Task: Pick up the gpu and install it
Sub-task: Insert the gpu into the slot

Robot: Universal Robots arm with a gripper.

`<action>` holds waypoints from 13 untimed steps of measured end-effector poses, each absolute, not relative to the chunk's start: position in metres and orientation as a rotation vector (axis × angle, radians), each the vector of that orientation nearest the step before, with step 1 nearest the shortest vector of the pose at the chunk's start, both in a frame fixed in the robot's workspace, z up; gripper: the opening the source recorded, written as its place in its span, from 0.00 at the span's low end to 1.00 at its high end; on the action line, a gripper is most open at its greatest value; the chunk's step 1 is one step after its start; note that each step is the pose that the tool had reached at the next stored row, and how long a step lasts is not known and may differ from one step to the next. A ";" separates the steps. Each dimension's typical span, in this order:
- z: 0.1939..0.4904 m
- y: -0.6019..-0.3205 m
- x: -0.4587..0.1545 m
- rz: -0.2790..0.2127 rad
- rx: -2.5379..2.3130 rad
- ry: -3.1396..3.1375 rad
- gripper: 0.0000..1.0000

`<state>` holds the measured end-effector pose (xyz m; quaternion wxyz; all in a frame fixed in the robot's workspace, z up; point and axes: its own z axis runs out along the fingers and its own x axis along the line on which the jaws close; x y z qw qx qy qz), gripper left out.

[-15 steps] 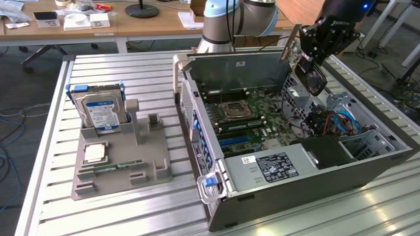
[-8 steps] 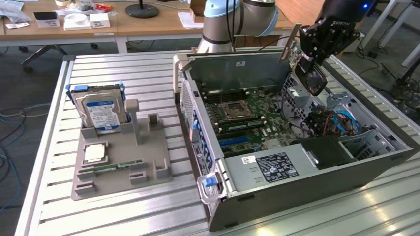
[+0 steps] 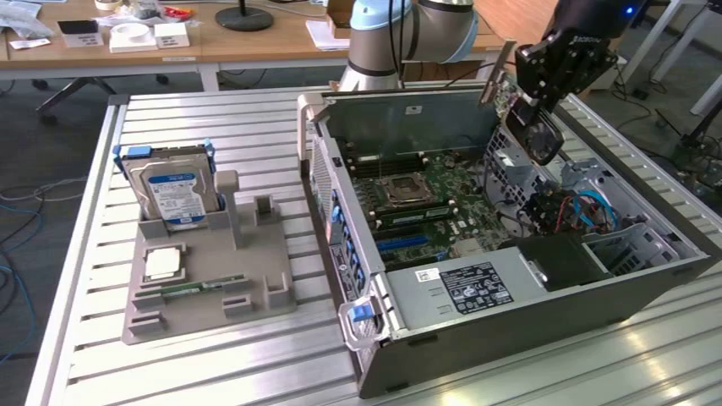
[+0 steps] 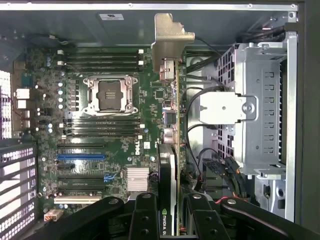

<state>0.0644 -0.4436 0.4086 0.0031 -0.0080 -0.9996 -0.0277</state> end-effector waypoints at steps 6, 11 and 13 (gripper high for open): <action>0.409 -0.444 0.064 -0.086 0.095 -3.131 0.27; 0.408 -0.444 0.064 -0.086 0.202 -3.124 0.27; 0.408 -0.444 0.064 -0.086 0.243 -3.120 0.27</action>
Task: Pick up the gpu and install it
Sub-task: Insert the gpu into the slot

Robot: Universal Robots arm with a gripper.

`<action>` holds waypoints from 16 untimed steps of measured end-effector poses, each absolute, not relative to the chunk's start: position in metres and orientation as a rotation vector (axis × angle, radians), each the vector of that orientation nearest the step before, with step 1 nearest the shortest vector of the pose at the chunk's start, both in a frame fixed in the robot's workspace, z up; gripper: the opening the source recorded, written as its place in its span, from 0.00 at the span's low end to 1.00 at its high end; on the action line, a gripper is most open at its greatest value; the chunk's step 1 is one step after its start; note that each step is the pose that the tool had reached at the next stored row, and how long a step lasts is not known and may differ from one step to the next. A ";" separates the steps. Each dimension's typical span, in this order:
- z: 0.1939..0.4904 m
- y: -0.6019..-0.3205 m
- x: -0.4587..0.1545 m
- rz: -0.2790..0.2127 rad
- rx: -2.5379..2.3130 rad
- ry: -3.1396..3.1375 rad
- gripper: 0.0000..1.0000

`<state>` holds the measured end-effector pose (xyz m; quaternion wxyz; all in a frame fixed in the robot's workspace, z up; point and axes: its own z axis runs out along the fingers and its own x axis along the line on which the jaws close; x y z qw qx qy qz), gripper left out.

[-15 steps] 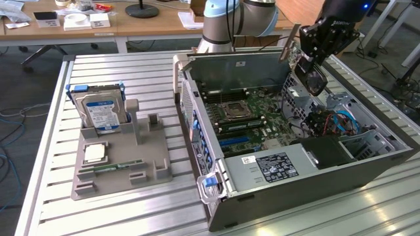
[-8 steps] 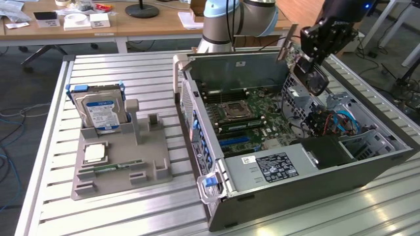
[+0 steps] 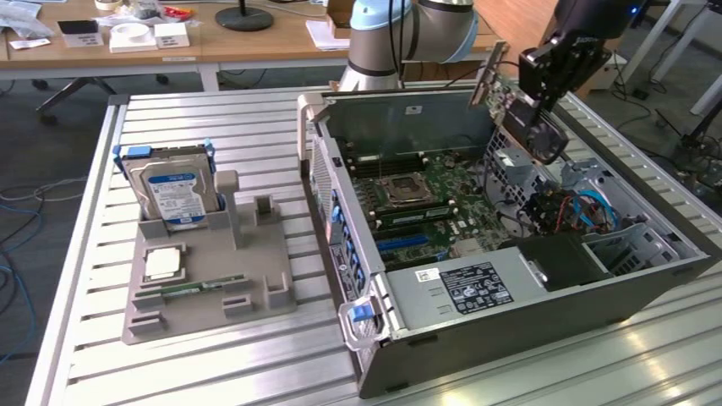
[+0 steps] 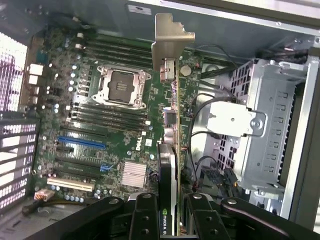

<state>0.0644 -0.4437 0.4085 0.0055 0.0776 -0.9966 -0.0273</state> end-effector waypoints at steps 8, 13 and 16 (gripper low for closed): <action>0.408 -0.444 0.064 -0.084 0.422 -3.098 0.27; 0.408 -0.444 0.064 -0.083 0.511 -3.083 0.27; 0.408 -0.444 0.064 -0.082 0.573 -3.071 0.27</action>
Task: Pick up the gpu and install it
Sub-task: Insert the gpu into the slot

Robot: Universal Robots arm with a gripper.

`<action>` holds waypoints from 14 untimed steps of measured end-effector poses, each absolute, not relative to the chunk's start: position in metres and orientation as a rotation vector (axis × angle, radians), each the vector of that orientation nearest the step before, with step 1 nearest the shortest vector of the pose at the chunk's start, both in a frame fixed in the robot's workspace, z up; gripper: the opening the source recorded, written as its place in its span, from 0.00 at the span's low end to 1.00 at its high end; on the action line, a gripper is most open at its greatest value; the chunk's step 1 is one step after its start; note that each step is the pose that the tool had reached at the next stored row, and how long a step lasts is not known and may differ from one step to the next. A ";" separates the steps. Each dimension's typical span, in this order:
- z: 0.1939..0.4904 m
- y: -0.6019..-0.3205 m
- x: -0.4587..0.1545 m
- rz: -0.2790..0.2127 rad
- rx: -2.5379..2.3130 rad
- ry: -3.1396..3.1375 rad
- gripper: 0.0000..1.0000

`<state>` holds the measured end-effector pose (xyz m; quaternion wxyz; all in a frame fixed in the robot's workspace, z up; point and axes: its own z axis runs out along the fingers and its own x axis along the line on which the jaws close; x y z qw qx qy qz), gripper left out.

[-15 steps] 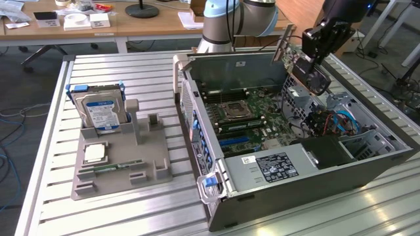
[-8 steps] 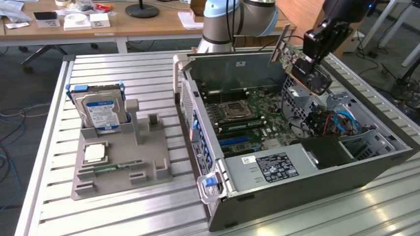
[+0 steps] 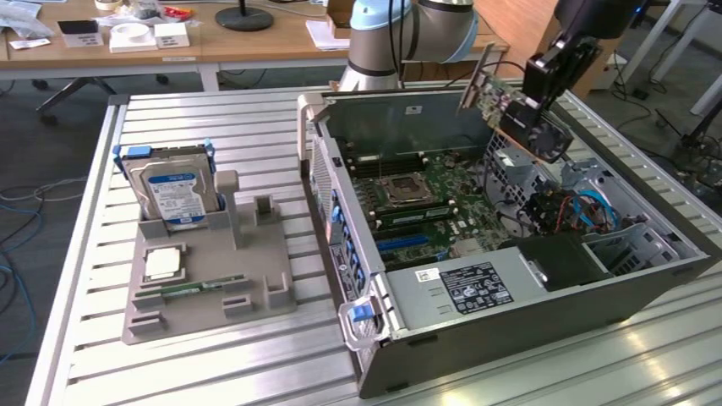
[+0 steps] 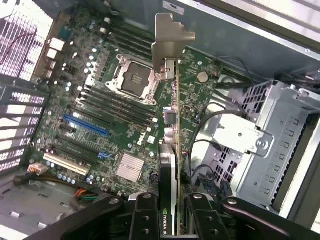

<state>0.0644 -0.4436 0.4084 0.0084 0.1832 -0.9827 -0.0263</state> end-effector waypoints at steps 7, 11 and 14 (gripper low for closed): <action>0.408 -0.444 0.064 -0.080 0.718 -3.037 0.27; 0.408 -0.444 0.064 -0.079 0.802 -3.015 0.27; 0.408 -0.444 0.064 -0.078 0.865 -2.996 0.27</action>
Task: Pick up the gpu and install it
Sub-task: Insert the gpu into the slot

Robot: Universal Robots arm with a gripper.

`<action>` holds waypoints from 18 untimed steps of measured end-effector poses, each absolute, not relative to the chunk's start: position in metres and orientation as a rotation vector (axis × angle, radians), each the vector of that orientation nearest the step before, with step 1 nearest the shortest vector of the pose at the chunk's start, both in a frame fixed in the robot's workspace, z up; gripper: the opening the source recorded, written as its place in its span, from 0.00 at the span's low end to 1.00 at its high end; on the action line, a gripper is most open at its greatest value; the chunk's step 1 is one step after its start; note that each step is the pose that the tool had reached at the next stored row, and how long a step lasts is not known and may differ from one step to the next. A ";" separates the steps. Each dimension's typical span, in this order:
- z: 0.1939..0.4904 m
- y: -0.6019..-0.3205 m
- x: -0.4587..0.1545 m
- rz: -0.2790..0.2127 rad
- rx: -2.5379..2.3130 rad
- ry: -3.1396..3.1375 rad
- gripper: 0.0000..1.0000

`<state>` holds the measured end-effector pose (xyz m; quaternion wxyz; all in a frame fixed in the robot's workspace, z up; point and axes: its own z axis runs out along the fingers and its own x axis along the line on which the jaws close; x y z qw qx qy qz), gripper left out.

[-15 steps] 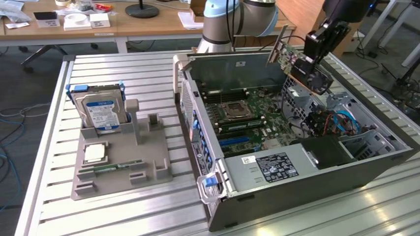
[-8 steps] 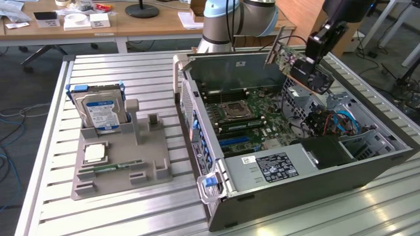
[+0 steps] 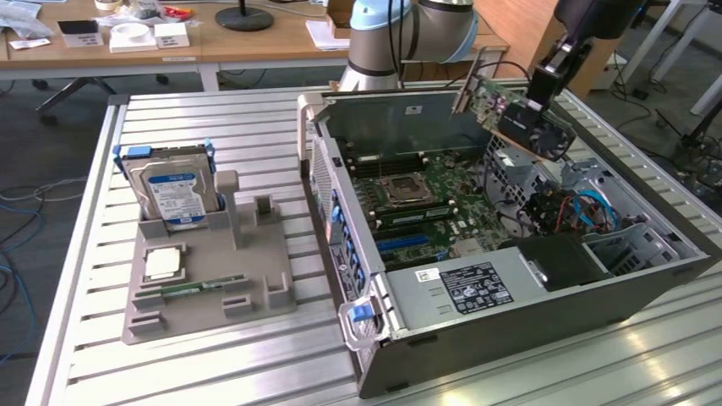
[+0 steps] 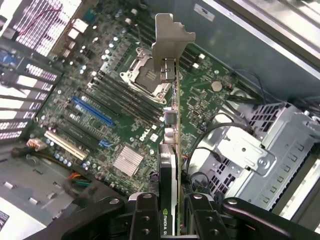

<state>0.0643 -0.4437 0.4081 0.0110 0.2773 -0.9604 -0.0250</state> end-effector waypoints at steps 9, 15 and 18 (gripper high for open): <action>0.408 -0.444 0.064 -0.076 1.050 -2.933 0.27; 0.408 -0.444 0.064 -0.076 1.061 -2.929 0.27; 0.408 -0.444 0.064 -0.076 1.072 -2.925 0.27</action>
